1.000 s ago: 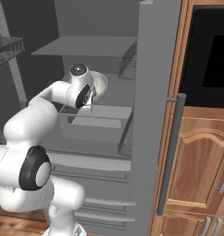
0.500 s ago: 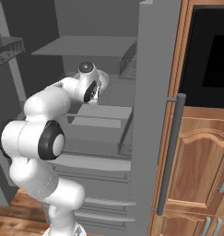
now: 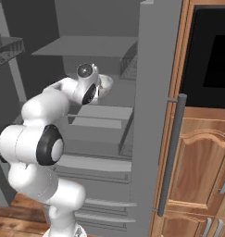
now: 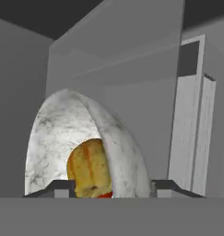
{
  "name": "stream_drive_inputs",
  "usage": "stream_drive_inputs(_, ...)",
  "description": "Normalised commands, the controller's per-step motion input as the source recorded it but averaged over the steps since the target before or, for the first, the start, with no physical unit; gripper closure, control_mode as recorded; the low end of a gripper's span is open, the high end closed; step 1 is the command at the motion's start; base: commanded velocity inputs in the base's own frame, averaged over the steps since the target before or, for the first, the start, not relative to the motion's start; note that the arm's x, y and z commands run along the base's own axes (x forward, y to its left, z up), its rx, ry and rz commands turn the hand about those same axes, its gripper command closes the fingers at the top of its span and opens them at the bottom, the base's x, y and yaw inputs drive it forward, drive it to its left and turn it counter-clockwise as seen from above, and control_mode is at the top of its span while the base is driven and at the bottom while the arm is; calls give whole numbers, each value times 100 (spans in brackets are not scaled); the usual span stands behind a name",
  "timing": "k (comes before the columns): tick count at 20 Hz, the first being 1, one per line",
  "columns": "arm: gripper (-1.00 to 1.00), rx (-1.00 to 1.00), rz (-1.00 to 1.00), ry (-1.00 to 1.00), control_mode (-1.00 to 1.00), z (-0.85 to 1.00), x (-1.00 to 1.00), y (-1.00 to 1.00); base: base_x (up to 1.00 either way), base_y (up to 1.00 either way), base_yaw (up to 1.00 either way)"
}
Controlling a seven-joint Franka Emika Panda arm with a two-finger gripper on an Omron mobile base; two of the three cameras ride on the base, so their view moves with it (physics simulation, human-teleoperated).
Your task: Place the bowl with the squash and tomato on the second highest shelf of the fridge. Place the bowl with the chicken drumsticks on the top shelf of the fridge.
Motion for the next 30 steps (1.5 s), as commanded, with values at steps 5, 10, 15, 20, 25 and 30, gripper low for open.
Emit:
stream_drive_inputs(5,-100,5,-7,-31,-100,72,-75,-6,0,0,0)
stream_drive_inputs(10,-100,0,-3,-3,-100,100,-100,-39,0,0,0)
stream_drive_inputs(15,-100,-9,3,6,-100,76,-100,-44,0,0,0)
stream_drive_inputs(20,-100,-34,17,7,-100,21,-100,-23,0,0,0)
stream_drive_inputs(25,-100,-54,26,16,-100,-48,-100,6,0,0,0)
stream_drive_inputs(30,-100,-65,22,40,-100,-41,-100,27,0,0,0)
